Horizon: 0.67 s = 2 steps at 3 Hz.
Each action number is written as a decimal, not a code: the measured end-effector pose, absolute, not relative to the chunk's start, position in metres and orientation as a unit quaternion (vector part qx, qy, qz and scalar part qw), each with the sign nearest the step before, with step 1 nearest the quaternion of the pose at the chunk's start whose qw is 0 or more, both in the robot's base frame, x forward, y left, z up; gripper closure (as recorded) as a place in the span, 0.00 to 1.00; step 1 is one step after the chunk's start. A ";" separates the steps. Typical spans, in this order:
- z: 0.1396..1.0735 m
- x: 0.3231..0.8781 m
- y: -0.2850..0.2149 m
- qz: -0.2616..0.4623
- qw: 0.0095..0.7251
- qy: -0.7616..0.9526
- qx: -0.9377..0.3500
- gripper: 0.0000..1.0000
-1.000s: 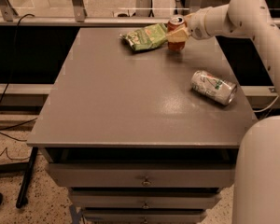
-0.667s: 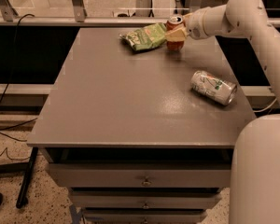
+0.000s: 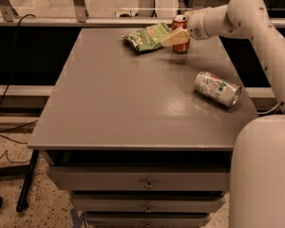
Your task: Move coke can near green jalapeno chip bag
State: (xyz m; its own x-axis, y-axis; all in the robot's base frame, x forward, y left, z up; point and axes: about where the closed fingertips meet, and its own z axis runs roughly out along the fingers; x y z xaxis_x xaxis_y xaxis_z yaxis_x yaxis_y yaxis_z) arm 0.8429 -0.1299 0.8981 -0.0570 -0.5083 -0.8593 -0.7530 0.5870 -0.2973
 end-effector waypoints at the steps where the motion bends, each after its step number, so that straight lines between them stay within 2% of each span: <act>1: 0.898 0.843 -0.130 0.116 0.528 0.718 -0.439 0.00; 2: 0.902 0.835 -0.142 0.114 0.530 0.722 -0.430 0.00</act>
Offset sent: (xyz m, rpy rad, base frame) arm -0.0238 -0.0363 0.0144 0.0175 -0.0046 -0.0588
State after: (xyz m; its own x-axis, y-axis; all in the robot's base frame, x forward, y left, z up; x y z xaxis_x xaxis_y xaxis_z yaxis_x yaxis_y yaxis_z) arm 0.8354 -0.1418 0.9022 -0.0680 -0.5004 -0.8631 -0.7419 0.6038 -0.2916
